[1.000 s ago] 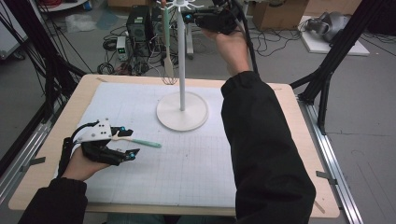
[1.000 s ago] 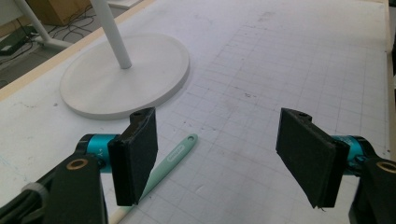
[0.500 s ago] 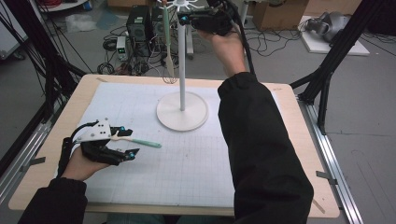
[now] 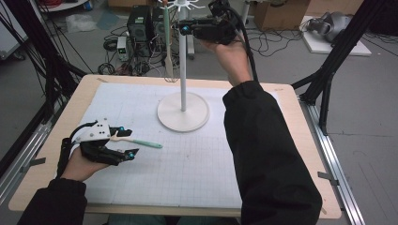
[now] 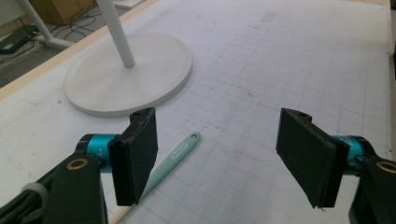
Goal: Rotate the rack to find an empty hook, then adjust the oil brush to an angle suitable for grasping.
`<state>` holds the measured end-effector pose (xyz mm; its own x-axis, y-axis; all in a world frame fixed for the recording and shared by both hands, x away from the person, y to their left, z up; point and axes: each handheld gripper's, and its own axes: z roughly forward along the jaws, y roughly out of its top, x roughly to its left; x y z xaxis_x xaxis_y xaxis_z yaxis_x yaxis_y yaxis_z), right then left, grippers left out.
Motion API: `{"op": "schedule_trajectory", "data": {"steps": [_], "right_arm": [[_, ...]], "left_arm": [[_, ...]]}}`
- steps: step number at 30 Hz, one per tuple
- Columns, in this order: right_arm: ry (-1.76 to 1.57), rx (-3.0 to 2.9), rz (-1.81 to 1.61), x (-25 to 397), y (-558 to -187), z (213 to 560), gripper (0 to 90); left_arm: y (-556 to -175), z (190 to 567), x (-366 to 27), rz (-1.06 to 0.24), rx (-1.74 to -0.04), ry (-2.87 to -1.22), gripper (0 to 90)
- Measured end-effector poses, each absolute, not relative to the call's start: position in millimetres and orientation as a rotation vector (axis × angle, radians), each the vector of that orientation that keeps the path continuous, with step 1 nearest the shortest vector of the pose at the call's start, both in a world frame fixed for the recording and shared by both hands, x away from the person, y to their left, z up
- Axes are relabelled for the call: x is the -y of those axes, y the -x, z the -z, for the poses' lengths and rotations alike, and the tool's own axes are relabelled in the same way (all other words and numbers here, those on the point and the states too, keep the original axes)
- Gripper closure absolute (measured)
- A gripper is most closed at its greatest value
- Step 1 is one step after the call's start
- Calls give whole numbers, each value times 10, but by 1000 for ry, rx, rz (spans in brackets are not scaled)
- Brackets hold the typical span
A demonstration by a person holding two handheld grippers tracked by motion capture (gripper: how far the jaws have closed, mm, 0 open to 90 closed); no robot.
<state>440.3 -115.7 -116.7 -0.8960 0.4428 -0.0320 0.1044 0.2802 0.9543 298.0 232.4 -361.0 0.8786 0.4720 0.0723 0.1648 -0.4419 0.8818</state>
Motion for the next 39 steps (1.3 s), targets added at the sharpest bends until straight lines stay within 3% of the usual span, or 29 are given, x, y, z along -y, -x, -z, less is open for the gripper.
{"op": "schedule_trajectory", "data": {"steps": [24, 39], "right_arm": [[-522, -2384, -1647, 1187, -4214, 1753, 619], [-552, -2411, -1669, 1302, -4049, 2121, 576]], "left_arm": [[-2981, 3616, -2330, -382, -468, -2030, 298], [-2995, 3650, -2341, -376, -475, -2043, 304]]}}
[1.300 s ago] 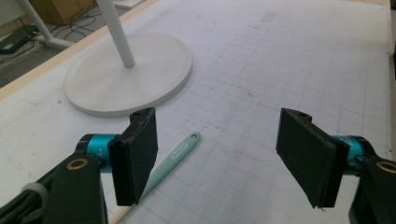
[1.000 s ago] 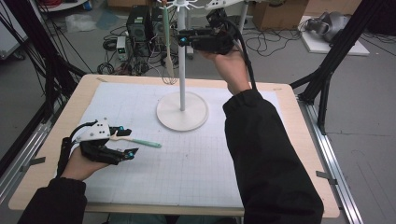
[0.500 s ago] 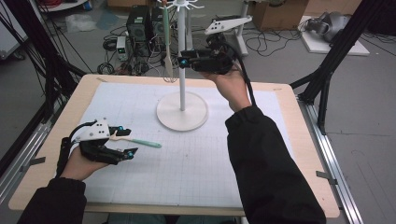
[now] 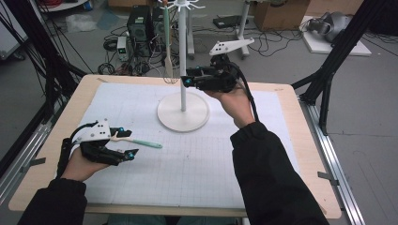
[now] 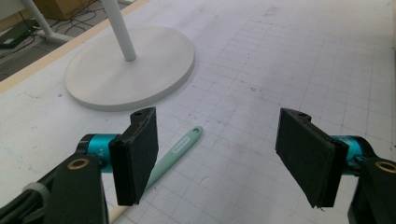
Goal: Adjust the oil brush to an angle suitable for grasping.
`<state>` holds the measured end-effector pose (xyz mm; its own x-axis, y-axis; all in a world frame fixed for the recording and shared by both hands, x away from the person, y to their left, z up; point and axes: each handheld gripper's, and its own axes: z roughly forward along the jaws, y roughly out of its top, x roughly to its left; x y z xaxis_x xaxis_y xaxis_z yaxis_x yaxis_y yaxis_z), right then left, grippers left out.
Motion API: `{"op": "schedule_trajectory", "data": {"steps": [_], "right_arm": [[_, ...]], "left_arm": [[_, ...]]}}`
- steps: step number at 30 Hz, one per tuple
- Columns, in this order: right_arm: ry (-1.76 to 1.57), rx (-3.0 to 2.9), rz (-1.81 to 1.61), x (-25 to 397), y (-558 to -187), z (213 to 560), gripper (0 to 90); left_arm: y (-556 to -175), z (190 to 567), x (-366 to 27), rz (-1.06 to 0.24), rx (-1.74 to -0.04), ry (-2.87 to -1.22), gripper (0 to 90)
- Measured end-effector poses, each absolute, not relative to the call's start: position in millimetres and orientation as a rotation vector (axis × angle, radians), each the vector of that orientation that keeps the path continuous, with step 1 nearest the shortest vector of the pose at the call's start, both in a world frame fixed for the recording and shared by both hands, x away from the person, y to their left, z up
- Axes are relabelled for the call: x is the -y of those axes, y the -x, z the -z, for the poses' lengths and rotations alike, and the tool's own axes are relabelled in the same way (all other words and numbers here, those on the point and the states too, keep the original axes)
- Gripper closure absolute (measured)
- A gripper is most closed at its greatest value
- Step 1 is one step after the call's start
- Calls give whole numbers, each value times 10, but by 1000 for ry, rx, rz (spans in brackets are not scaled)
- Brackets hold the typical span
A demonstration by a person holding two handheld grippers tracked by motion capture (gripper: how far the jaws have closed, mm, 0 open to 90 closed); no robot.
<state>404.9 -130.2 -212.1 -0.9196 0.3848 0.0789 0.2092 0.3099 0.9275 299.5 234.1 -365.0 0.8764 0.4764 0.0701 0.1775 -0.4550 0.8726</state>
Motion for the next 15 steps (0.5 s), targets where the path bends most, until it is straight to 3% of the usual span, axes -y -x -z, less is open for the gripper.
{"op": "schedule_trajectory", "data": {"steps": [15], "right_arm": [[-586, -2405, -1694, 1465, -3857, 2453, 545]], "left_arm": [[-2998, 3691, -2347, -372, -482, -2056, 307]]}}
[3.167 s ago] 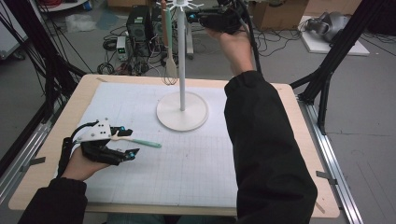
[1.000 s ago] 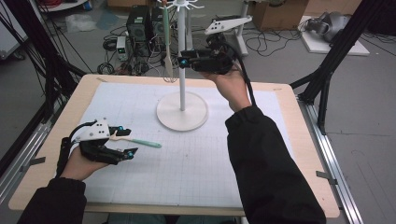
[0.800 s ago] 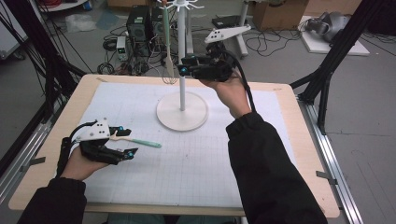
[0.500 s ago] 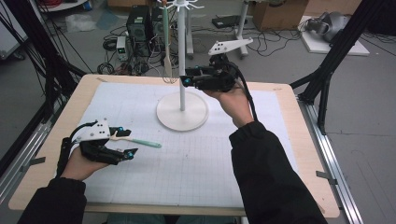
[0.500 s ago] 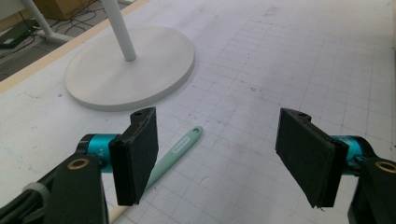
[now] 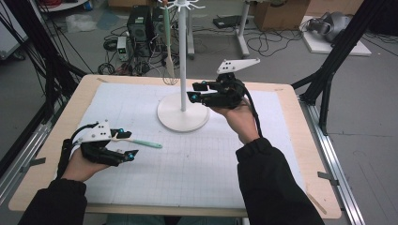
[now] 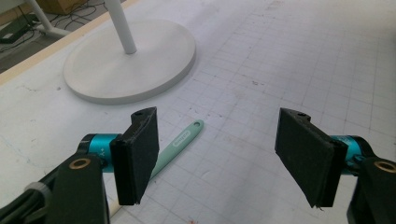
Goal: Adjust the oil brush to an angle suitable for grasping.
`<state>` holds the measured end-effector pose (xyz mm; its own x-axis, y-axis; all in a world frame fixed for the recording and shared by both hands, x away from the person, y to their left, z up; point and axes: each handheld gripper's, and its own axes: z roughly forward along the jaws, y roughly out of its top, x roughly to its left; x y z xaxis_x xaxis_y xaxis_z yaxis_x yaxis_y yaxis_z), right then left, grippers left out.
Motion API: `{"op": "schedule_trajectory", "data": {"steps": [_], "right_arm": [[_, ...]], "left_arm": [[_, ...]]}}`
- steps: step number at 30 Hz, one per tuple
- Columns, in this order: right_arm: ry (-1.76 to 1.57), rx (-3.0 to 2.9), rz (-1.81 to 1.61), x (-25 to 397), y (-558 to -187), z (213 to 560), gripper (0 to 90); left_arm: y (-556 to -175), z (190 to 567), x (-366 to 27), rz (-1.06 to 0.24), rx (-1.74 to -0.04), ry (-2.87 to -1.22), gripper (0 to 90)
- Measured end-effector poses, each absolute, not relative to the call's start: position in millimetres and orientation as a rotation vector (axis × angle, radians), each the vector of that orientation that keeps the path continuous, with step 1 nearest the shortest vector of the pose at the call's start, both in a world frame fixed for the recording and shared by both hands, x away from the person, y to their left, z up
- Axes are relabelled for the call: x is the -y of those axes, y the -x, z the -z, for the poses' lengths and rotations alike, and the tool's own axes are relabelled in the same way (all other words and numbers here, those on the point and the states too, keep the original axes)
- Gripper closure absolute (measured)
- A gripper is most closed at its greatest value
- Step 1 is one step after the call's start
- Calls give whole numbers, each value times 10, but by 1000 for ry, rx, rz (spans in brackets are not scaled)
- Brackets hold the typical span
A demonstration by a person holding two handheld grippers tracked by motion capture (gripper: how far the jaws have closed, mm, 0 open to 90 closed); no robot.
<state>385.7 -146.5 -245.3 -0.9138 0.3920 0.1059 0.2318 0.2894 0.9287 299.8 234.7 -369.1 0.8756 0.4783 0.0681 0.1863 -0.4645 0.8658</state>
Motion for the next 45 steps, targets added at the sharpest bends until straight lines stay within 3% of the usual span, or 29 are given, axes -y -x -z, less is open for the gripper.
{"op": "schedule_trajectory", "data": {"steps": [45], "right_arm": [[-599, -2438, -1709, 1559, -3572, 3000, 500]], "left_arm": [[-3059, 3724, -2458, -387, -511, -2055, 330]]}}
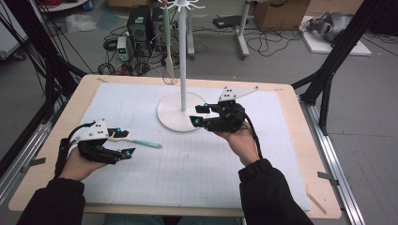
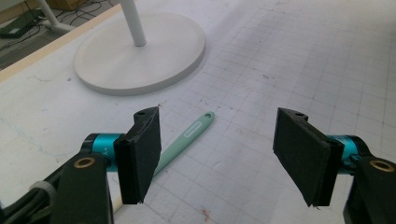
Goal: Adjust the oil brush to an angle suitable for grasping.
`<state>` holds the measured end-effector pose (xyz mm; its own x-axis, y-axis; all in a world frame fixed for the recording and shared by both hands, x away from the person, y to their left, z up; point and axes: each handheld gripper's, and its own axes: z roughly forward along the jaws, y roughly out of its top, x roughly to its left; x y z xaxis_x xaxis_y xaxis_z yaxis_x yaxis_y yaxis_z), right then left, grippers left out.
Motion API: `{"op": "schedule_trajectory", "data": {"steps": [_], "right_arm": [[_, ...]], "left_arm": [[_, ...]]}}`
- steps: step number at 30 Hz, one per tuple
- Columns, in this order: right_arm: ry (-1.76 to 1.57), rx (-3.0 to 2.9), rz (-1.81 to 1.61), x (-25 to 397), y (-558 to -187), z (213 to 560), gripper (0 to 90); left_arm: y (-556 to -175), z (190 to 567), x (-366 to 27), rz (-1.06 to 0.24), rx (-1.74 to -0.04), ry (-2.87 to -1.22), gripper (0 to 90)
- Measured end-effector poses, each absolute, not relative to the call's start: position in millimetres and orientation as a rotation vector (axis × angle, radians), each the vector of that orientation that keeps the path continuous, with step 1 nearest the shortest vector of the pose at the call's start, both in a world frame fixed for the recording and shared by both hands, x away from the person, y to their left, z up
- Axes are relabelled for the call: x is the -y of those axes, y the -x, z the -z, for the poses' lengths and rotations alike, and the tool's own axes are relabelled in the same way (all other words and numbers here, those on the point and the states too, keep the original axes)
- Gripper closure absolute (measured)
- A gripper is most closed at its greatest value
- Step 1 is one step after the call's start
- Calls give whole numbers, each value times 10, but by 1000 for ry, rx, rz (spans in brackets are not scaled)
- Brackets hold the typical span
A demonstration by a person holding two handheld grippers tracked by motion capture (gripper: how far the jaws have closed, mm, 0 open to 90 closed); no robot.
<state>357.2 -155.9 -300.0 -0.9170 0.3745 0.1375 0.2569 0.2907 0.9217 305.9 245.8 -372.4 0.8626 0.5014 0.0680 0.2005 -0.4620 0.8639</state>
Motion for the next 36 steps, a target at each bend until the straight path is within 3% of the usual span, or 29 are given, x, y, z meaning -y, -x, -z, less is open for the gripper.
{"op": "schedule_trajectory", "data": {"steps": [13, 24, 31, 36], "right_arm": [[-602, -2467, -1681, 1674, -3377, 3256, 486], [-615, -2477, -1682, 1789, -3267, 3440, 475], [-634, -2485, -1672, 1823, -3250, 3504, 470], [-627, -2491, -1663, 1814, -3234, 3517, 469]], "left_arm": [[-3309, 3726, -2555, -372, -497, -2073, 423], [-3558, 3841, -2646, -389, -550, -2138, 655], [-3677, 3901, -2601, -409, -548, -2209, 870], [-3791, 4005, -2554, -399, -556, -2260, 896]]}}
